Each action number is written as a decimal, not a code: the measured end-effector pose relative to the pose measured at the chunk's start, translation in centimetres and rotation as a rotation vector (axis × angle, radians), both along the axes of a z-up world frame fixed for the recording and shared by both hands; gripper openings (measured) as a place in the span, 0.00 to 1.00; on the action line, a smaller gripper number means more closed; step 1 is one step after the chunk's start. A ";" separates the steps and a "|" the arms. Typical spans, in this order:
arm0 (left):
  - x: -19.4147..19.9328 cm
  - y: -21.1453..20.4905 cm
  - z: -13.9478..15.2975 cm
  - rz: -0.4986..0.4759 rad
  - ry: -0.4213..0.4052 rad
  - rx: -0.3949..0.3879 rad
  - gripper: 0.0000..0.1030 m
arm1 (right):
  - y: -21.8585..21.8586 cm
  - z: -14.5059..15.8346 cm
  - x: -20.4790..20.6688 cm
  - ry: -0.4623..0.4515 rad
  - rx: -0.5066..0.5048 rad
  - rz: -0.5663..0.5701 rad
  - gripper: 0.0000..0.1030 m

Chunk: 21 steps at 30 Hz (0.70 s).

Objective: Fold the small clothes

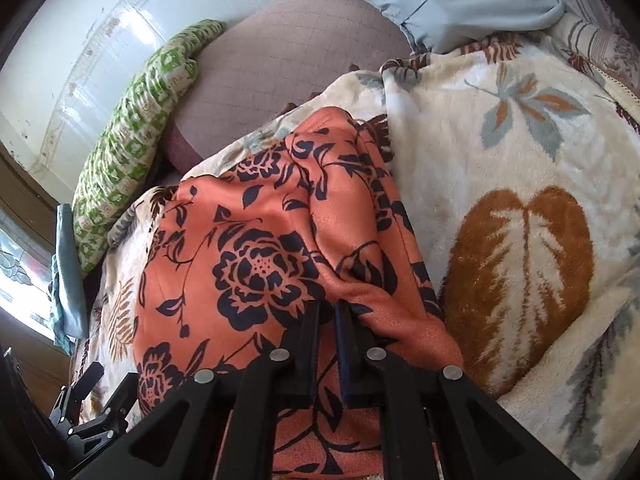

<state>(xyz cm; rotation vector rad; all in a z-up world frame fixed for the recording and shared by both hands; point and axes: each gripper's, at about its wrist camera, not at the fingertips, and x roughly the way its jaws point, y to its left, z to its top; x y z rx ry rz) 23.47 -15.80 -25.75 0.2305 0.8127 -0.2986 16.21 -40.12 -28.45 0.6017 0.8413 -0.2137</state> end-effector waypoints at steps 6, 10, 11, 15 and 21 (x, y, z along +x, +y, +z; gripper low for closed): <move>0.1 0.5 0.6 0.000 0.004 -0.013 1.00 | -0.6 1.1 -0.9 -0.044 0.063 -0.001 0.11; 0.1 1.0 1.4 0.009 -0.015 -0.032 1.00 | -0.6 2.8 -1.8 -0.142 0.070 -0.002 0.13; 0.1 1.1 1.5 0.009 -0.016 -0.038 1.00 | -0.5 3.2 -2.0 -0.163 0.062 0.001 0.13; 0.3 1.8 2.0 0.026 -0.016 -0.065 1.00 | 0.0 4.4 -2.3 -0.194 0.016 0.003 0.17; 0.5 2.4 2.4 0.044 -0.025 -0.077 1.00 | -0.2 4.6 -2.8 -0.205 0.006 -0.035 0.65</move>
